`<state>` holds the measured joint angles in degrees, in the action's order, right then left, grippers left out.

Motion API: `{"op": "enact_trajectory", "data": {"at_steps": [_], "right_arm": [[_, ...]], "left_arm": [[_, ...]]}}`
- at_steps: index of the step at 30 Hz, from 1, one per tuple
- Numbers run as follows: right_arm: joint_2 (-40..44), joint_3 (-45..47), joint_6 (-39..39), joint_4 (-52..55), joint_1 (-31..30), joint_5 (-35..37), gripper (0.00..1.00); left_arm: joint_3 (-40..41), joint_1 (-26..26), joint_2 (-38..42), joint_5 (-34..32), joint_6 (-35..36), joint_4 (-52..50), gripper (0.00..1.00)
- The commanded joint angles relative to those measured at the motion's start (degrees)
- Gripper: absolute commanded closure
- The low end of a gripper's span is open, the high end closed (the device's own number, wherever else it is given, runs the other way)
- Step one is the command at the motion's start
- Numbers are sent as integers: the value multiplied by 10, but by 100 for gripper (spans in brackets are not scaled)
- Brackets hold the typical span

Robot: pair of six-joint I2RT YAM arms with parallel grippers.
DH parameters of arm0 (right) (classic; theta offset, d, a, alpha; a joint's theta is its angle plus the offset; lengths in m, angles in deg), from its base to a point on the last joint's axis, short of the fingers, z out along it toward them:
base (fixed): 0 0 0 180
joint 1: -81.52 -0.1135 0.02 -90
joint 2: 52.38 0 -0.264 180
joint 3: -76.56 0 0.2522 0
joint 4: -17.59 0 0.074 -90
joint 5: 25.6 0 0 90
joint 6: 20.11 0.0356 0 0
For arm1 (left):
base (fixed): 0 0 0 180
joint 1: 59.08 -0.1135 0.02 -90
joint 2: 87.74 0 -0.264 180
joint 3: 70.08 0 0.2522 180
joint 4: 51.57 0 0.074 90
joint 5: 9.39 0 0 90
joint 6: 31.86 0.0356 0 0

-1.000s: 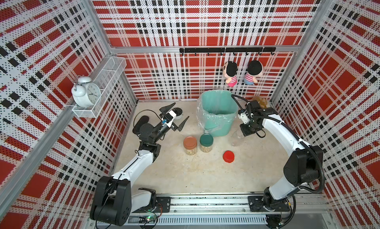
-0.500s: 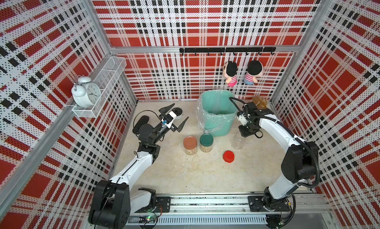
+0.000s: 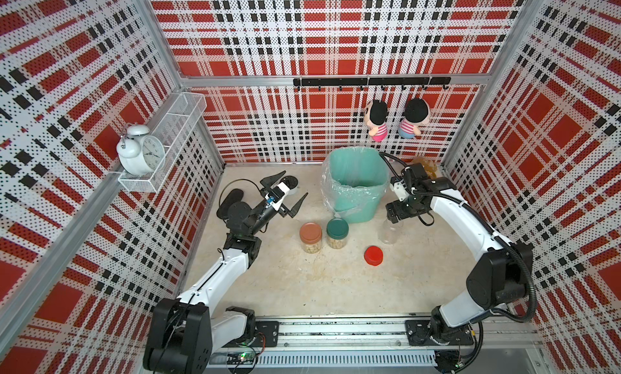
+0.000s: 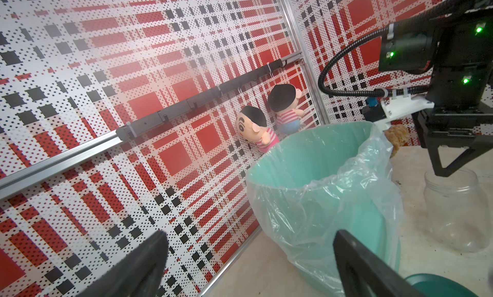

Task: Empty moldy peanuts from jars
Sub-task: Place the jar at the center of the board, then pick up the jar from the center of the board.

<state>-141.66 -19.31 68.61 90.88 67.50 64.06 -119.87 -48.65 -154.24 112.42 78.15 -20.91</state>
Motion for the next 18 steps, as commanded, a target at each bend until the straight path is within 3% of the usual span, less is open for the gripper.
{"op": "enact_trajectory", "data": {"at_steps": [1,5,12,16,18], "right_arm": [[42,-6,-4,-18,9,-21,0],[90,10,0,-69,15,-26,0],[193,102,10,-255,-14,-125,0],[221,146,-3,-343,-89,-120,0],[212,145,-9,-349,-120,-104,0]], "left_arm": [[0,2,18,-10,8,-15,2],[2,3,33,-11,41,-65,2],[-20,42,39,-57,185,-299,2],[25,42,49,-22,119,-251,2],[54,6,60,-8,56,-181,2]]}}
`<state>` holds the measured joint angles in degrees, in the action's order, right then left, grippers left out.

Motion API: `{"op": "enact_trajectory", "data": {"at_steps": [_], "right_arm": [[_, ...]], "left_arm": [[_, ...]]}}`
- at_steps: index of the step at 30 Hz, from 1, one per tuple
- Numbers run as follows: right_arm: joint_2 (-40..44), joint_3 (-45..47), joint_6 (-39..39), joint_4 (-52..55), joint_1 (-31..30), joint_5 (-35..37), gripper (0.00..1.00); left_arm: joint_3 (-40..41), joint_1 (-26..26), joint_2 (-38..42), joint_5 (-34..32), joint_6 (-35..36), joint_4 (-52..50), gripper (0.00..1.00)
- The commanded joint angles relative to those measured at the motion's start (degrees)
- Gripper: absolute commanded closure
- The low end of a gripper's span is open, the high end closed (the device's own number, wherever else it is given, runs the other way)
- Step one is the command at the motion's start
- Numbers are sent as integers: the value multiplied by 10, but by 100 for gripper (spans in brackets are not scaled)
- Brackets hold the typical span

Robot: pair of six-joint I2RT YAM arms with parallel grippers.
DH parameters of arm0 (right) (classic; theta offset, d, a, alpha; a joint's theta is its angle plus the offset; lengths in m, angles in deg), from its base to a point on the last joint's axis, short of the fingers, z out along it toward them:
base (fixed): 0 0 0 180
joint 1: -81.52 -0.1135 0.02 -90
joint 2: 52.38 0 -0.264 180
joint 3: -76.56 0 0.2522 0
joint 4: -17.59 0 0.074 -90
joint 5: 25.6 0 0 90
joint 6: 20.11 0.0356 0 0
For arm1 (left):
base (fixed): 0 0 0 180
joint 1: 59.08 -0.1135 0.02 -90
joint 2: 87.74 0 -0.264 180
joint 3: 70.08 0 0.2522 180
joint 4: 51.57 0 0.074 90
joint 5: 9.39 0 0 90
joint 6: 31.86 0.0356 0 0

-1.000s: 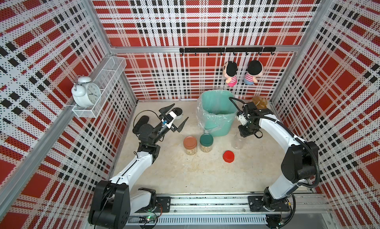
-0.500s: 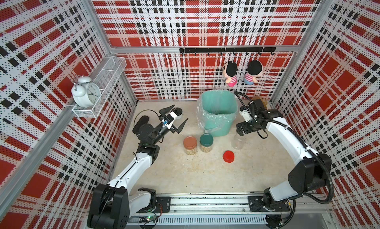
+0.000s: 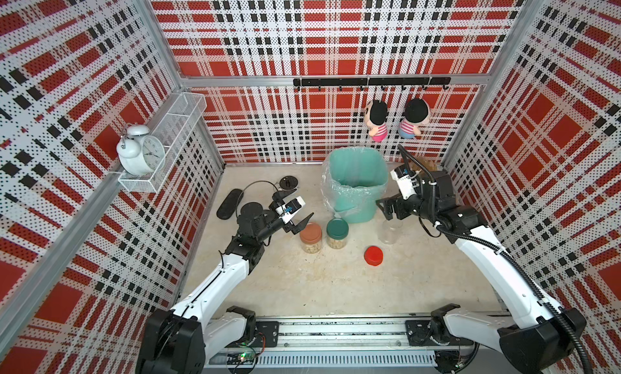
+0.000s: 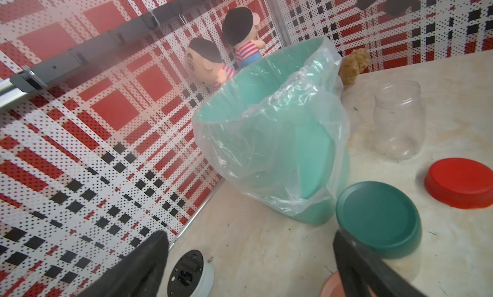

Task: Empty moldy peanuts from jars
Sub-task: Pick up the jar from the center of the board.

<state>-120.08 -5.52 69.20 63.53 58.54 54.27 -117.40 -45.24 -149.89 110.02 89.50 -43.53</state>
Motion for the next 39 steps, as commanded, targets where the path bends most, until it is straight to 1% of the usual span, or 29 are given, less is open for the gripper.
{"op": "enact_trajectory", "data": {"at_steps": [1,2,4,6,8,11,14,19,20,22,28,35,36,39], "right_arm": [[-11,6,-12,-78,-43,-6,0],[-17,6,-5,-84,-53,-11,0],[-29,9,1,-93,-78,-14,0],[-44,9,5,-94,-107,0,0],[-63,9,14,-90,-134,31,0],[-86,19,49,-91,-162,66,0],[-97,46,95,-117,-194,106,0],[-125,78,171,-148,-237,181,0],[-131,83,184,-158,-241,191,0],[-147,85,195,-169,-243,188,0],[-214,64,209,-164,-246,195,0],[-252,60,223,-192,-260,216,0],[-257,60,225,-196,-261,230,0],[-272,56,229,-209,-261,240,0]], "left_arm": [[43,-39,21,21,-91,89,2],[54,-51,23,20,-120,118,2],[58,-73,17,7,-160,137,2],[59,-87,11,-15,-185,145,2],[62,-98,10,-30,-205,152,2],[65,-107,12,-48,-224,154,2],[67,-119,13,-66,-239,154,2],[72,-125,11,-73,-245,160,2],[73,-126,10,-73,-246,163,2],[76,-127,9,-71,-247,168,2],[79,-136,8,-65,-249,174,2],[83,-144,0,-55,-250,183,2],[84,-144,-1,-54,-250,184,2],[84,-145,-1,-52,-251,184,2]]}}
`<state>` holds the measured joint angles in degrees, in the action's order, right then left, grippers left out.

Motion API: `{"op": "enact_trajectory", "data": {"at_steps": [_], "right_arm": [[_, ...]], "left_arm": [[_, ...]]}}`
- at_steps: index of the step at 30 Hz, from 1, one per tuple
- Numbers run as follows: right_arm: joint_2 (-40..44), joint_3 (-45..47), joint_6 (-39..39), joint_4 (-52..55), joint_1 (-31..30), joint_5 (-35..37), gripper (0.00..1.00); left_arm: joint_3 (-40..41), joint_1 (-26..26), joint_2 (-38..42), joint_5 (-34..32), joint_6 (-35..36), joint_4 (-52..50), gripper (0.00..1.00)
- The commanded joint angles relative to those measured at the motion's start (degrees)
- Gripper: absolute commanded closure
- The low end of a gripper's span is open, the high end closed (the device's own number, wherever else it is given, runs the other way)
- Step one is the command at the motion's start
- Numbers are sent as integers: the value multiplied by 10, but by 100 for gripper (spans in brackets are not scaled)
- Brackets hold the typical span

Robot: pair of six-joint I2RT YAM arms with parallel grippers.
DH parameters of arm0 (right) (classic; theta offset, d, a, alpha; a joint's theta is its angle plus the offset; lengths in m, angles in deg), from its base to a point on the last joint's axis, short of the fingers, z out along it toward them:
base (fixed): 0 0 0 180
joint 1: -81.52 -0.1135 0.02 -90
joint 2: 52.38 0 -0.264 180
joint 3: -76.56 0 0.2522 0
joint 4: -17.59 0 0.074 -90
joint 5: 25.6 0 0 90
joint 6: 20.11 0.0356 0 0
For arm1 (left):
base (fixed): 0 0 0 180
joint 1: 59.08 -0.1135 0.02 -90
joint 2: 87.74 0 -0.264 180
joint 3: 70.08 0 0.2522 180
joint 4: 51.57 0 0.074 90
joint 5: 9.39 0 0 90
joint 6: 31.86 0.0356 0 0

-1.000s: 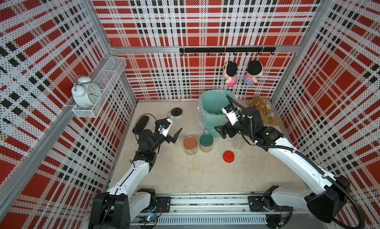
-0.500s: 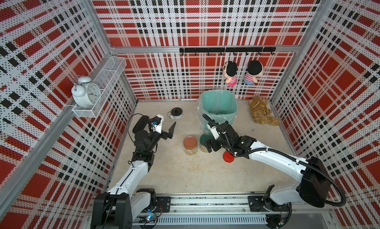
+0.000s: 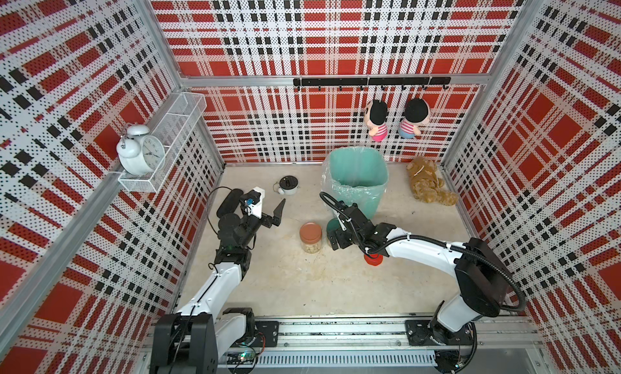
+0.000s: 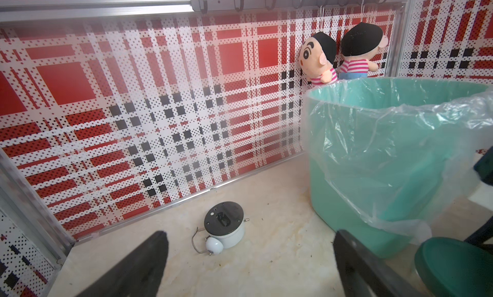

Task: Empty moldy peanuts from jars
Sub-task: Pick up the jar from the center of the board.

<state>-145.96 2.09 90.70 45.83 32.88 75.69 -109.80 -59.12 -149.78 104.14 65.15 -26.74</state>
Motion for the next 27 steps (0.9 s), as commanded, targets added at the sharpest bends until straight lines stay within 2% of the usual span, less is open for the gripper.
{"op": "enact_trajectory", "data": {"at_steps": [1,5,19,25,27], "right_arm": [[-21,-23,14,-34,-5,24,1],[-46,-38,18,-26,-5,15,6],[-45,-26,25,-37,-5,8,24],[-21,-14,20,-57,-5,-10,42],[-8,-8,16,-71,-5,-17,54]], "left_arm": [[8,-6,-2,8,-8,17,2],[9,-8,-3,10,-9,17,2],[8,-9,-8,13,-11,20,2],[8,-9,-7,15,-10,20,2],[9,-9,-7,17,-9,20,2]]}}
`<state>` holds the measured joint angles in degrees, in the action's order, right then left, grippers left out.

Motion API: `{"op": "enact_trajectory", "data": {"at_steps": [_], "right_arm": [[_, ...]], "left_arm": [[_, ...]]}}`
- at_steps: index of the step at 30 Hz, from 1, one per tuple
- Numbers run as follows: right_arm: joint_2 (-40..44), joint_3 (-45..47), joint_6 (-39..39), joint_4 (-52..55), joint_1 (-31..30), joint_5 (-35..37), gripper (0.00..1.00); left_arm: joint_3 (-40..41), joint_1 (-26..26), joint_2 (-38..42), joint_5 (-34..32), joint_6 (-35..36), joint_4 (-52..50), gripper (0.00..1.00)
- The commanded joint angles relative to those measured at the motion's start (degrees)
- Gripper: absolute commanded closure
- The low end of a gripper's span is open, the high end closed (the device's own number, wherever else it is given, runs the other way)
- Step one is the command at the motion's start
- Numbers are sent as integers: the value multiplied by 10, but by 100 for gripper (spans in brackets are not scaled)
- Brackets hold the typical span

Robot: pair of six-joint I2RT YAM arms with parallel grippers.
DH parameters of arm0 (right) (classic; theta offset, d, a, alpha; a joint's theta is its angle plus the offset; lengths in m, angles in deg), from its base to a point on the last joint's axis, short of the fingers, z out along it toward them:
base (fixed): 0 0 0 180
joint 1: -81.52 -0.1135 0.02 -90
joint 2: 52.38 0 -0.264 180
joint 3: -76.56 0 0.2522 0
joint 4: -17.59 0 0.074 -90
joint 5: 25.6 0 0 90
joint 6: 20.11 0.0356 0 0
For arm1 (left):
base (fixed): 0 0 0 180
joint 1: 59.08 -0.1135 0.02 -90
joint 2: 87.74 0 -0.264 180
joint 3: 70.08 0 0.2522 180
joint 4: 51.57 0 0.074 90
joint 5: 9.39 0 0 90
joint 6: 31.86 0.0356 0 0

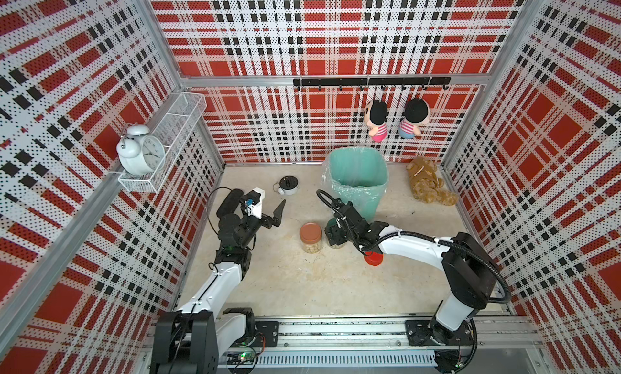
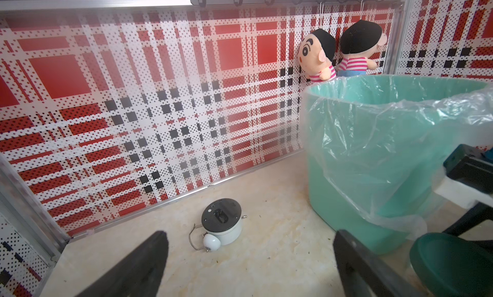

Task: Empty moldy peanuts from jars
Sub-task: Pick up the jar from the center of the board.

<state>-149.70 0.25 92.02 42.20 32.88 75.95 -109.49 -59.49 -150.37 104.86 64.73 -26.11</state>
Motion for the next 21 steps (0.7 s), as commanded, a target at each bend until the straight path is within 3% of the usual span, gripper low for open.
{"op": "enact_trajectory", "data": {"at_steps": [1,5,6,15,21], "right_arm": [[35,12,0,-42,-5,-24,61],[60,18,-13,-63,-4,-39,98],[66,16,-16,-65,-4,-40,100],[154,20,-55,-72,15,-84,100],[221,-10,-114,-31,42,-128,100]], "left_arm": [[6,-6,1,10,-4,14,2],[2,-6,3,26,-2,14,2],[-1,-6,4,35,-1,14,2],[-12,-6,12,136,17,8,2],[-21,-3,16,260,41,-4,2]]}}
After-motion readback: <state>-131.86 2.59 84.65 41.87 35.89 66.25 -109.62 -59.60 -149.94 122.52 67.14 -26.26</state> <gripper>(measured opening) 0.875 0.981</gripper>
